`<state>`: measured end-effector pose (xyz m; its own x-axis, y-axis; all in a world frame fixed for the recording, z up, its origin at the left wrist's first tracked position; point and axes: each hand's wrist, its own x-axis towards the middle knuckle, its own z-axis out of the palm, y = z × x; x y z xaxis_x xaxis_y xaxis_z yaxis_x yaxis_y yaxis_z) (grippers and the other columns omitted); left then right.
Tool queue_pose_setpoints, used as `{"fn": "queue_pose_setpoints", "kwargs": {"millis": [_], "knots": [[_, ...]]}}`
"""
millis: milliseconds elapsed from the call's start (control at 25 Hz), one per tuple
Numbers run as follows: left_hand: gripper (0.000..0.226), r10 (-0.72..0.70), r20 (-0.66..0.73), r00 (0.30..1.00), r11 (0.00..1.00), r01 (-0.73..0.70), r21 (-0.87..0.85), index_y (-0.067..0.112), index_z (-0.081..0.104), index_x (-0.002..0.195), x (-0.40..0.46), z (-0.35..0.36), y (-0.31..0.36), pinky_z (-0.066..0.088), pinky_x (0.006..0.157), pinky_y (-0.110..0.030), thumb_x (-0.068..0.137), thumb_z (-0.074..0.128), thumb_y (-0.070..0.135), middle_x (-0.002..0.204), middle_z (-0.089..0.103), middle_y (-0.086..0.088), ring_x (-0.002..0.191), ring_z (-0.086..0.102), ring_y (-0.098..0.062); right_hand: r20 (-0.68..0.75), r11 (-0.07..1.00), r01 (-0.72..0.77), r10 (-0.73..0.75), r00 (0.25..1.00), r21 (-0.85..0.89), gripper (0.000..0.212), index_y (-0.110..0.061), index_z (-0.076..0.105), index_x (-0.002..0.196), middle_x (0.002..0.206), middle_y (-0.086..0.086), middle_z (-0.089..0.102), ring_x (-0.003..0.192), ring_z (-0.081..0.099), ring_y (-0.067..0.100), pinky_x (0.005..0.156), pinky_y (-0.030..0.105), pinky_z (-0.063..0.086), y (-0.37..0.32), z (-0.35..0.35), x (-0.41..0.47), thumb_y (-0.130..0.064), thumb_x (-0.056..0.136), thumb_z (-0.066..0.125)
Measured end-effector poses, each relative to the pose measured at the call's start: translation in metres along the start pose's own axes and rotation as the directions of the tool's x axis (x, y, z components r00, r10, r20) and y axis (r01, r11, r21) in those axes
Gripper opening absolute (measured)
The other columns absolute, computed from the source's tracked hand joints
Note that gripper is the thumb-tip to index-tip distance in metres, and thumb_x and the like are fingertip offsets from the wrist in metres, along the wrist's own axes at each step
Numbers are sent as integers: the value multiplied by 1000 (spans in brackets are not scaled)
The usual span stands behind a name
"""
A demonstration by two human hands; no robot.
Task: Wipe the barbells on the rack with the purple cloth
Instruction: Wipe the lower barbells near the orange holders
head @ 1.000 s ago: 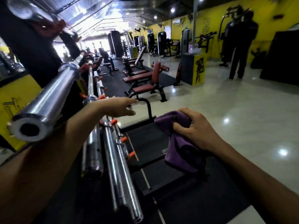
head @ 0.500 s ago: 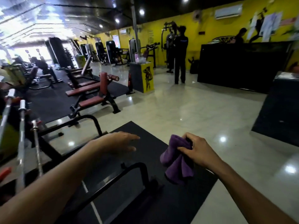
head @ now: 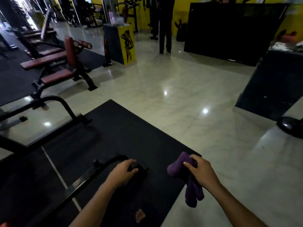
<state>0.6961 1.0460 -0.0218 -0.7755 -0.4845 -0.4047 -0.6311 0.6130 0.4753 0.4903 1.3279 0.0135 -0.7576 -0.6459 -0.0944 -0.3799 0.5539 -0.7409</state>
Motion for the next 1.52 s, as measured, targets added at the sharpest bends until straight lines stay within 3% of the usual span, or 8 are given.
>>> {"fn": "queue_pose_setpoints", "kwargs": {"millis": [200,440,640,800,960,1160,1360,1520], "knots": [[50,-118,20,993,986,119,-118,30,51,140,64,16,-29,48,98,-28,94,62,45,135,57,9,120,56,-10,-2,990,-97,97,995,-101,9,-27,65,98,99,-11,62,91,62,5,79,24,53,22,25,78,-31,92,70],[53,-141,149,979,980,159,-118,28,48,143,146,-1,-45,45,102,-26,94,63,42,140,55,6,125,53,-11,-15,975,-160,160,987,-151,8,-24,65,99,99,-9,61,91,63,10,79,30,55,29,29,176,-27,93,70],[52,-180,223,958,974,206,-97,26,51,140,228,-23,-45,47,99,-26,92,65,41,136,58,7,115,56,-8,8,966,-224,227,974,-131,8,-27,63,98,100,-11,61,89,61,5,70,13,45,51,22,259,-24,93,69],[49,-225,159,961,967,240,-82,23,50,140,311,-52,-31,44,94,-20,95,64,35,136,58,2,114,56,-11,17,980,-177,179,984,-95,11,-21,67,100,99,-7,63,92,61,11,76,19,43,74,12,367,-19,91,72],[52,-256,110,960,962,264,-69,21,48,143,385,-98,-11,42,99,-22,95,65,32,141,55,-1,125,55,-15,77,987,-132,139,987,-90,14,-26,62,94,94,-9,61,87,61,10,68,12,38,66,7,462,-19,90,73],[55,-268,1,963,944,263,-200,24,48,143,442,-135,-9,42,103,-25,93,68,35,138,55,3,125,54,-13,174,996,-34,48,984,-87,15,-28,62,93,95,-9,63,86,60,8,72,15,41,32,22,561,-18,90,72],[48,-395,-42,918,848,347,-400,24,54,137,472,-155,-68,47,93,-23,92,70,30,124,59,5,113,58,-10,288,996,67,-47,956,-59,11,-25,67,93,92,-12,65,85,63,7,77,27,52,-18,80,641,-19,87,73],[50,-519,-88,850,750,403,-524,25,52,139,494,-184,-146,51,97,-31,93,69,30,133,58,1,120,55,-11,431,978,199,-152,890,-66,16,-31,65,90,91,-14,65,84,63,1,77,28,54,-87,156,717,-18,87,74]]}}
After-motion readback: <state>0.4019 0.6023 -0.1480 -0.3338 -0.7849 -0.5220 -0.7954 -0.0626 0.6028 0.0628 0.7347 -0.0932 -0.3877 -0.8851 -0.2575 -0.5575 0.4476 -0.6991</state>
